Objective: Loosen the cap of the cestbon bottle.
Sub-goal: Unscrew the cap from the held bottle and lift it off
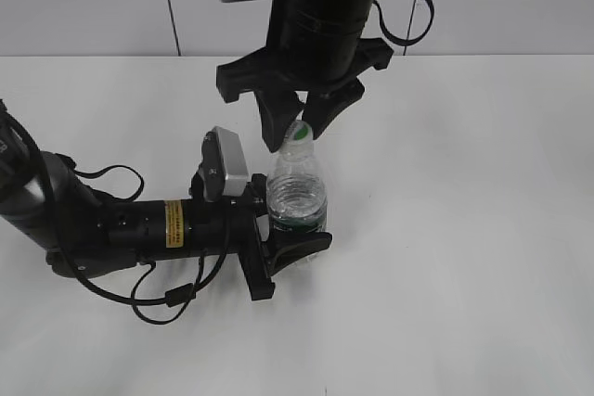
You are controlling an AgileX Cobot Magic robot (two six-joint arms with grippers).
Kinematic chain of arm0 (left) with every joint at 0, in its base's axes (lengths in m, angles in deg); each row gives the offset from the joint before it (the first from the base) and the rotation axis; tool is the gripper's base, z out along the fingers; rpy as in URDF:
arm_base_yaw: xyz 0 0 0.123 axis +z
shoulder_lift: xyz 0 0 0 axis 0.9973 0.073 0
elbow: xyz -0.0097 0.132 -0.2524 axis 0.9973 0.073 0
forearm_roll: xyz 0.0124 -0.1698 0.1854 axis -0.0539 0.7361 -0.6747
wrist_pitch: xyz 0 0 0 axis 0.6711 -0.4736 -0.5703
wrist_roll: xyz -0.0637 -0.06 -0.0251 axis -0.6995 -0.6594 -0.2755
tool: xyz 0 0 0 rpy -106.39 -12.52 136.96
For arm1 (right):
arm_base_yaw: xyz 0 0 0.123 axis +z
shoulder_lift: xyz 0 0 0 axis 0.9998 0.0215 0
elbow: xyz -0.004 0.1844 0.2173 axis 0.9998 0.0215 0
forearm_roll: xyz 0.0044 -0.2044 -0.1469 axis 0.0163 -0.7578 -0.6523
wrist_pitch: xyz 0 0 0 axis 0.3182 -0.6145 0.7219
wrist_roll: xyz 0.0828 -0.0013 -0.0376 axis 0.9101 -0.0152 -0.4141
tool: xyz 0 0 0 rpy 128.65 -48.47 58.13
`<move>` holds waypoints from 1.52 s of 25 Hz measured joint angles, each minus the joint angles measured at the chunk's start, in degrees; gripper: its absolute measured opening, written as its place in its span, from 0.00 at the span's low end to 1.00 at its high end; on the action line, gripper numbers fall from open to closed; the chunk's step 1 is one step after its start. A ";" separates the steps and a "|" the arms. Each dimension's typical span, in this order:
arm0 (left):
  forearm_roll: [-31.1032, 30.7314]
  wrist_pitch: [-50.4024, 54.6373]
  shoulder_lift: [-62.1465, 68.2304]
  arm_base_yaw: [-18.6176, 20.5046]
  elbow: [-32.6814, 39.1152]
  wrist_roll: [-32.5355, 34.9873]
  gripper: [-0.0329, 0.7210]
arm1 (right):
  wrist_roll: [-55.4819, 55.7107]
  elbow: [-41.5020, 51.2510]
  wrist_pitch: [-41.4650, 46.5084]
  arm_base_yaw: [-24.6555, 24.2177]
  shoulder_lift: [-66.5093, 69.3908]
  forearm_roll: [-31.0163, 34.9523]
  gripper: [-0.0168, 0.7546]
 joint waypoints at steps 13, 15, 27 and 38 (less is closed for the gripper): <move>0.00 0.00 0.00 0.00 0.00 -0.05 0.59 | -16.36 0.00 0.00 0.00 0.00 -0.91 0.42; 0.00 0.00 0.00 0.00 0.00 -0.05 0.59 | -22.09 0.00 0.00 0.00 0.00 -0.91 0.42; 0.00 0.00 0.00 0.00 0.00 -0.05 0.59 | -50.13 0.00 0.00 0.00 0.00 -0.61 0.42; 0.00 0.06 0.00 0.00 0.00 -0.23 0.59 | -63.23 0.00 0.00 0.00 0.00 -0.61 0.41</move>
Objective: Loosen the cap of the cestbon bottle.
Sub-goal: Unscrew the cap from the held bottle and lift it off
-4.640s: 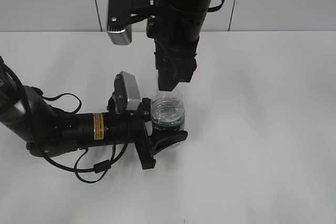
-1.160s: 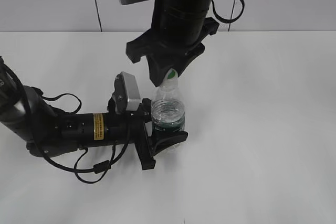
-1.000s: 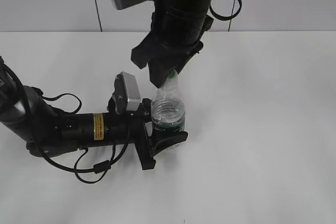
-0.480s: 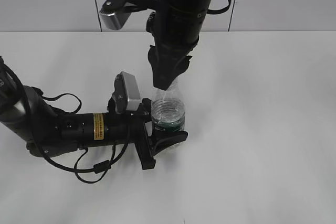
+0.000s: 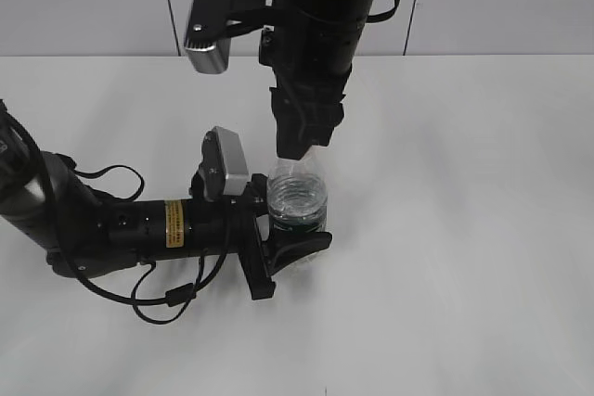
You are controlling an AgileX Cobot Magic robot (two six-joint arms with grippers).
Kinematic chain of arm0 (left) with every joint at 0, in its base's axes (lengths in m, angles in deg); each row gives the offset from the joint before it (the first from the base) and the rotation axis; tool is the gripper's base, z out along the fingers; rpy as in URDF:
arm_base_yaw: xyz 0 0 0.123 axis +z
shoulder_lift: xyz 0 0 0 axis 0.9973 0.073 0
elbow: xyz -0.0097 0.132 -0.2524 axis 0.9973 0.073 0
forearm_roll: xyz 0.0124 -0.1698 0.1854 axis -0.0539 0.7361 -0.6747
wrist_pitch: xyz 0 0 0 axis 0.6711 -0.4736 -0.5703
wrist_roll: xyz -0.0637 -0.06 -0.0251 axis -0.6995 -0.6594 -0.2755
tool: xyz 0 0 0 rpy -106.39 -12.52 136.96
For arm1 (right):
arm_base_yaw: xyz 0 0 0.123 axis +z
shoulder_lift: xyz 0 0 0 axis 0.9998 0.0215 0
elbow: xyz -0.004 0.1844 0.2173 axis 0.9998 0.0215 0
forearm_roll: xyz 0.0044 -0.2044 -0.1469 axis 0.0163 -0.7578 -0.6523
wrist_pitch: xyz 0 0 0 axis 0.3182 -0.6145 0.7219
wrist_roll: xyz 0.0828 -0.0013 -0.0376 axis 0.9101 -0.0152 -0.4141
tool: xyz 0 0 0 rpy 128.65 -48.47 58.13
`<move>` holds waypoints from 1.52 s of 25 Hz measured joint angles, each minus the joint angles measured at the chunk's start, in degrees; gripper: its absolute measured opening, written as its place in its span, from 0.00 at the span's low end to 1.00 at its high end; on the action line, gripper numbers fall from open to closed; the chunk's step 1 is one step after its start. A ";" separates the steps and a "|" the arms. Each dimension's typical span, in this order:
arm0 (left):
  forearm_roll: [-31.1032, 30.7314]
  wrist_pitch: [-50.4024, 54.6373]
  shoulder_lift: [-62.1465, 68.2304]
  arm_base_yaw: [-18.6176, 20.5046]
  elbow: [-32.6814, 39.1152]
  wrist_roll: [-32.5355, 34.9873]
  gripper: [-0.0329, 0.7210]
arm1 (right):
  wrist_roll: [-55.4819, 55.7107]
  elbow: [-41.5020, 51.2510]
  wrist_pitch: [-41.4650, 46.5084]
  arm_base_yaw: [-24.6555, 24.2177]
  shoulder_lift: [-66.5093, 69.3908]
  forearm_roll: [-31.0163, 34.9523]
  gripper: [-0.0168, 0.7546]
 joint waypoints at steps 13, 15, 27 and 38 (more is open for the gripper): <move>0.00 0.05 0.00 0.00 0.00 -0.01 0.59 | -1.50 0.00 0.00 0.01 0.00 -0.35 0.41; 0.00 0.05 0.00 0.00 0.00 -0.01 0.59 | -1.50 0.00 0.00 0.01 0.00 -0.35 0.41; 0.00 0.00 0.00 0.00 0.00 0.04 0.59 | 5.43 0.00 0.00 0.01 0.00 -1.27 0.72; -0.06 0.00 0.00 0.00 0.00 0.04 0.59 | 25.57 0.00 0.00 0.01 -2.27 1.02 0.73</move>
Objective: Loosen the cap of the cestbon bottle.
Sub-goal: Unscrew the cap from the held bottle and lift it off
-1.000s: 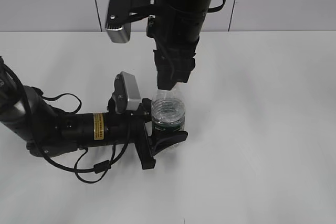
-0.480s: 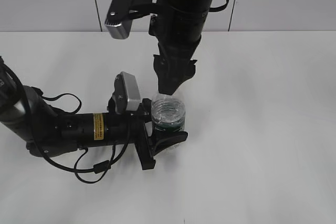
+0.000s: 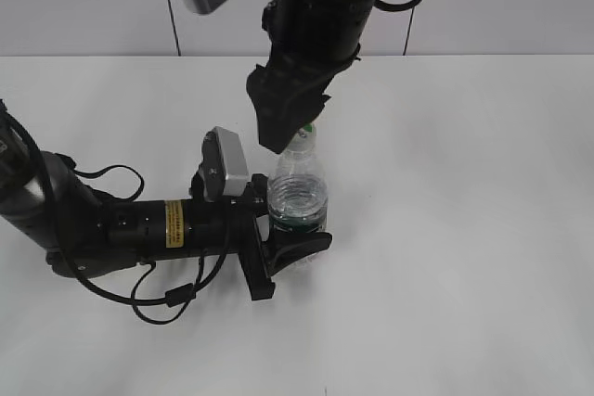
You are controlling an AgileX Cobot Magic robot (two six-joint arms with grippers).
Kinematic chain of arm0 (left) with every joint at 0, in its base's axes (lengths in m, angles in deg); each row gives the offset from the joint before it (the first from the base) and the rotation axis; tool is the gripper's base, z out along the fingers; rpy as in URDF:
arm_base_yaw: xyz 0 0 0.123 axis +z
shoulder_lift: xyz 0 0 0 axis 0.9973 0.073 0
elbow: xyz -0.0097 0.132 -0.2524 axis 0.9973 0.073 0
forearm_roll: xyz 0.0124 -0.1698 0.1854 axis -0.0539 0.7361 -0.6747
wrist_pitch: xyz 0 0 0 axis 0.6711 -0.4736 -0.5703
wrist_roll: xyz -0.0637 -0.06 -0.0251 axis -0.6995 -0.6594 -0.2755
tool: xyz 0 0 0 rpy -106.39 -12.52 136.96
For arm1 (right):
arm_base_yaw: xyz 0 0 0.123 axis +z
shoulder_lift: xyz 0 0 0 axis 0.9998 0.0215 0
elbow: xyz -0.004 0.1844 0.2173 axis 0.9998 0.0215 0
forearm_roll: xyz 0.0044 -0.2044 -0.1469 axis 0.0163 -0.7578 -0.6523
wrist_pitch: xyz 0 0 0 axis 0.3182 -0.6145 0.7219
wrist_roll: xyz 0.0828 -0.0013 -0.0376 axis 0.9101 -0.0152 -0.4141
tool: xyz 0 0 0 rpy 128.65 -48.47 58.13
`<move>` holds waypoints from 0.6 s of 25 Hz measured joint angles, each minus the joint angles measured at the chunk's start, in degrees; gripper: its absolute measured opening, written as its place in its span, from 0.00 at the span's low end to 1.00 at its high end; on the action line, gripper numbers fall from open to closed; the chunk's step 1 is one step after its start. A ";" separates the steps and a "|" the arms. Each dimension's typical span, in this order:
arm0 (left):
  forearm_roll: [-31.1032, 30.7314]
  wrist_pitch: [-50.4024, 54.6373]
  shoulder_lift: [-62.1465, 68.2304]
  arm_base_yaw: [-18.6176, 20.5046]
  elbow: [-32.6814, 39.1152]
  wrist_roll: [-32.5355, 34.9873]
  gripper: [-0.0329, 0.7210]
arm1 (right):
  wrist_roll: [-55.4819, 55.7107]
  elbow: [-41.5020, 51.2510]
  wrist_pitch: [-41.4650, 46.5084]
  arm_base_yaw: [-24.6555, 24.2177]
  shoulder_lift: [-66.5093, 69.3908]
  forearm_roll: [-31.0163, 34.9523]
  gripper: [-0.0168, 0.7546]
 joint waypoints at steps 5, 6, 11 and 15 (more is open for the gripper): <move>-0.06 0.00 0.00 0.00 0.00 0.00 0.59 | 10.15 0.00 0.00 0.00 -2.55 2.56 0.73; -0.06 0.00 0.00 0.00 0.00 0.00 0.59 | 12.57 0.00 0.00 0.00 -2.88 2.61 0.73; -0.16 0.00 0.00 0.00 0.00 0.00 0.59 | 24.25 0.00 0.00 0.00 -3.23 1.11 0.73; -0.22 0.00 0.00 0.00 0.00 0.00 0.59 | 32.39 0.00 0.00 0.00 -3.23 -1.43 0.73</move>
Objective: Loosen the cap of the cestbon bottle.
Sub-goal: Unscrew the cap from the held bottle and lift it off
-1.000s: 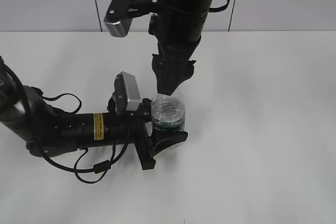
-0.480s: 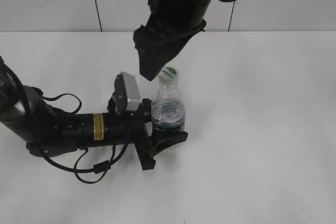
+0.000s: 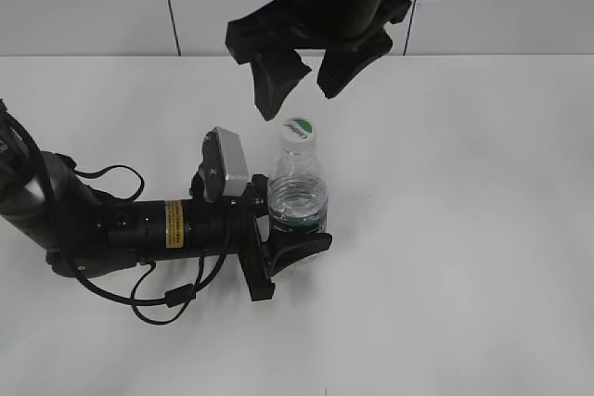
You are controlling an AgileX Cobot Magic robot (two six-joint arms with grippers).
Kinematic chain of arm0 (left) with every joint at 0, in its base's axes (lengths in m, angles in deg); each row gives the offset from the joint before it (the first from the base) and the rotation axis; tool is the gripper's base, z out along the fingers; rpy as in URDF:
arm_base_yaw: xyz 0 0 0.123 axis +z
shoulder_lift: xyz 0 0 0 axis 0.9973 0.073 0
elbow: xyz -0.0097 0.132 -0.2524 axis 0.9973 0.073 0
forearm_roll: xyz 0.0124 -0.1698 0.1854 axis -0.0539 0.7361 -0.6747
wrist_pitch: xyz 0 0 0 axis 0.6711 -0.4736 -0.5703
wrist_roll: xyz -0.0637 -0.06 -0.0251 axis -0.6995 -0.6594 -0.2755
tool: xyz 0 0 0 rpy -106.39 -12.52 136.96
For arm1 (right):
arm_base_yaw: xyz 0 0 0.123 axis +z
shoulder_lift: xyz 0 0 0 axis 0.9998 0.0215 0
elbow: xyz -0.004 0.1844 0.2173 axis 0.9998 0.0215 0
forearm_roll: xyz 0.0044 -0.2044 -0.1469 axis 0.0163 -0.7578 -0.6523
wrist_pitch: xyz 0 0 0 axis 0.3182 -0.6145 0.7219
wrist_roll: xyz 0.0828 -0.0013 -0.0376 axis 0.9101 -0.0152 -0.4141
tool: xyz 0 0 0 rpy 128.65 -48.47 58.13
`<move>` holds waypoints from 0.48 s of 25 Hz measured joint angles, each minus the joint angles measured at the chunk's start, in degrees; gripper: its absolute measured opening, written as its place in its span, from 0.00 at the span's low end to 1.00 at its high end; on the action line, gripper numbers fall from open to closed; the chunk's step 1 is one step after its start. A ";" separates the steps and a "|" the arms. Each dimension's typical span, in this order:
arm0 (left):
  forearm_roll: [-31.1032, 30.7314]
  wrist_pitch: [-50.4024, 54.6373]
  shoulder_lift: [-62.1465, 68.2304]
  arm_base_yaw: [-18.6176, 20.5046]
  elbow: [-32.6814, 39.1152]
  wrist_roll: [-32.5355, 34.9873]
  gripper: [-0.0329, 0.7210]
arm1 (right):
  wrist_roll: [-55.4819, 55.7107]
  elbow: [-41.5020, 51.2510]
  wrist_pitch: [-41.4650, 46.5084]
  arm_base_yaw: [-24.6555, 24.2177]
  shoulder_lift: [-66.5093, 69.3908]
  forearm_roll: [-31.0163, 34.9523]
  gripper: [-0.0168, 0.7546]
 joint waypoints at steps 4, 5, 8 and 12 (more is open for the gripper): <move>0.00 0.00 0.00 0.00 0.00 0.00 0.59 | 5.07 0.00 0.00 0.00 0.00 -0.55 0.73; 0.00 0.00 0.00 0.00 0.00 0.00 0.59 | 6.17 0.00 0.00 0.00 0.00 -0.55 0.73; 0.00 0.00 0.00 0.00 0.00 0.00 0.59 | 8.39 0.00 0.00 0.00 0.00 -0.36 0.73; 0.00 0.00 0.00 0.00 0.00 0.00 0.59 | 9.64 0.00 0.00 0.00 0.00 0.69 0.73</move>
